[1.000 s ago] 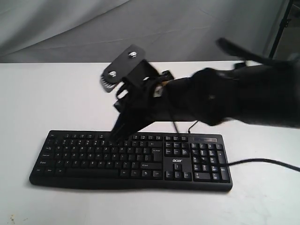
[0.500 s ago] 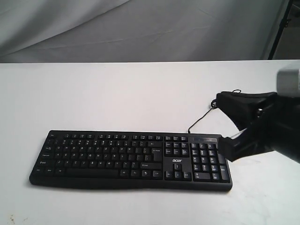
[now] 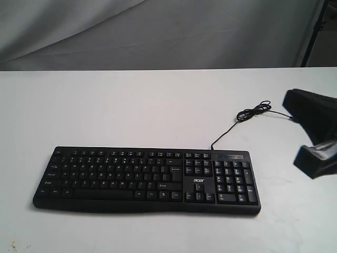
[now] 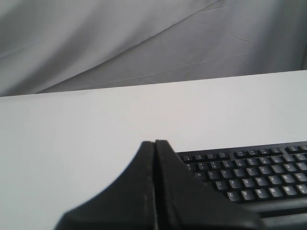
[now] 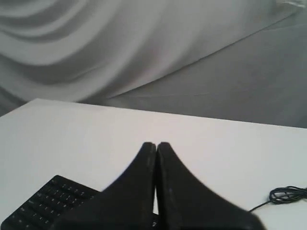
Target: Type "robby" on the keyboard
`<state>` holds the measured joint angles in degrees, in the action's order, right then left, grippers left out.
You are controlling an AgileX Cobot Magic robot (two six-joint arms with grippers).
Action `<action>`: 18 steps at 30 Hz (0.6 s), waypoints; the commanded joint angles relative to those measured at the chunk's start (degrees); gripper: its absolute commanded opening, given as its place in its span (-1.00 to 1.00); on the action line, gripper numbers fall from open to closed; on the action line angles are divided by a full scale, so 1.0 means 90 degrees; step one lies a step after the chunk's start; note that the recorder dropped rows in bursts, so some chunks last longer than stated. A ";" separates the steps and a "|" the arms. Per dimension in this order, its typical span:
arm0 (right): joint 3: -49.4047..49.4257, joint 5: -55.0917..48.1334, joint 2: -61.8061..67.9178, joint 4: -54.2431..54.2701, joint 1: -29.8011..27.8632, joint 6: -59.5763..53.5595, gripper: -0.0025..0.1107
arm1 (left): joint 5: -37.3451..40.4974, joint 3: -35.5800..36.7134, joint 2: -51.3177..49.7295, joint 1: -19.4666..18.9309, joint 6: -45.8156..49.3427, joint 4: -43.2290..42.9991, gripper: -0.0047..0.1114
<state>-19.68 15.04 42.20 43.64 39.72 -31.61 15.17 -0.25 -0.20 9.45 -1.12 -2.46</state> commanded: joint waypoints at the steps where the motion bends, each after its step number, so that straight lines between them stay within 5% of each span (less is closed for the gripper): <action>1: 0.0497 -0.0268 -0.0645 0.0009 -0.0777 -0.0032 -0.96 | -0.0046 0.0027 0.0022 0.0041 -0.0018 -0.0030 -0.92; 8: 0.0543 -0.2366 -0.1805 0.0009 -0.3035 -0.0032 -0.96 | -0.0046 0.0027 0.0022 0.0041 -0.0018 -0.0030 -0.92; 16: 0.0700 -0.2153 -0.1752 -0.0165 -0.3233 -0.0032 -0.96 | -0.0046 0.0027 0.0022 0.0041 -0.0018 -0.0030 -0.92; 18: 0.0962 -0.1962 -0.1852 -0.1588 -0.3233 0.0760 -0.96 | -0.0046 0.0027 0.0022 0.0041 -0.0018 -0.0030 -0.92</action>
<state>-12.94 -4.26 26.10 38.85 11.04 -30.06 15.17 -0.25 -0.20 9.45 -1.12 -2.46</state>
